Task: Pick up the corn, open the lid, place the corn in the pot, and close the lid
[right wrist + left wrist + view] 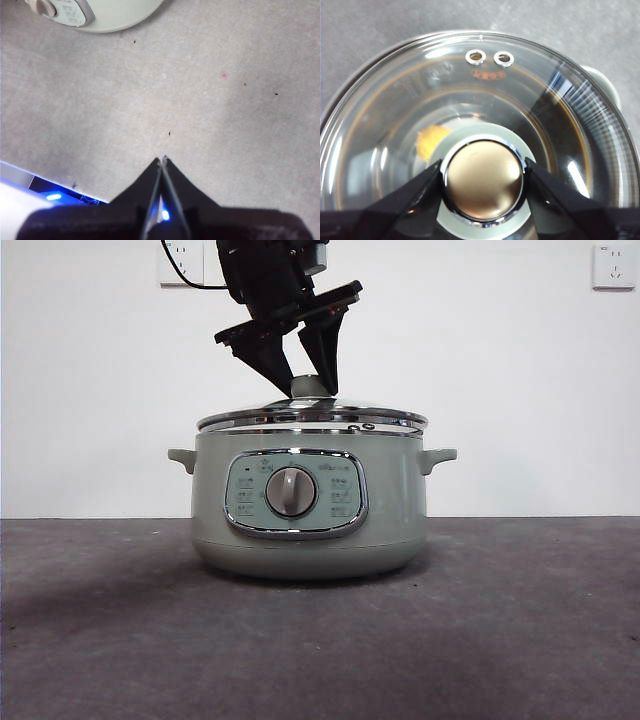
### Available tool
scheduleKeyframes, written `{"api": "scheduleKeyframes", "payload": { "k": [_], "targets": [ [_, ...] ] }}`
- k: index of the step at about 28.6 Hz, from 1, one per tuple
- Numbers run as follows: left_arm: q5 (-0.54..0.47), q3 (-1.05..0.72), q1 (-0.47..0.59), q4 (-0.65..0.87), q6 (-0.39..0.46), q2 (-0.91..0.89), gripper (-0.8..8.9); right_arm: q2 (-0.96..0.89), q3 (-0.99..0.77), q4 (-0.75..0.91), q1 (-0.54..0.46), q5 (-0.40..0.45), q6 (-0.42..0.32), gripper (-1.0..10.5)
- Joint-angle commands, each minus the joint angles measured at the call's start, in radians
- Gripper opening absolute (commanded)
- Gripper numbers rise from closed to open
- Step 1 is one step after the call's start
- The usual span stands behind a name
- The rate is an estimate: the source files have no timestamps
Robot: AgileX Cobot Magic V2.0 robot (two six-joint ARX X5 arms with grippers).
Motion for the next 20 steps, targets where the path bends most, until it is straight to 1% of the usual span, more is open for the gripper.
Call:
{"api": "scheduleKeyframes", "payload": {
  "k": [1,5,9,12,15,20],
  "targets": [
    [-0.006,-0.006,-0.005,-0.001,0.005,0.05,-0.09,-0.005,-0.01,-0.005,0.001,0.0,0.011,-0.1],
    [-0.03,-0.006,-0.006,-0.017,0.015,0.054,-0.09,-0.005,-0.01,-0.006,0.001,0.001,0.011,-0.1],
    [-0.032,-0.006,-0.006,-0.053,0.026,0.054,-0.09,-0.005,-0.01,-0.007,0.001,0.001,0.011,-0.1],
    [-0.064,-0.006,-0.006,-0.053,0.044,0.054,-0.09,-0.005,-0.01,-0.007,0.001,0.001,0.011,-0.1],
    [-0.067,-0.006,-0.006,-0.037,0.051,0.054,-0.09,-0.005,-0.01,-0.008,0.001,0.0,0.012,-0.1],
    [-0.082,-0.006,-0.006,-0.029,0.103,0.054,-0.09,-0.005,-0.01,-0.007,0.001,0.001,0.012,-0.1]
  ]
}}
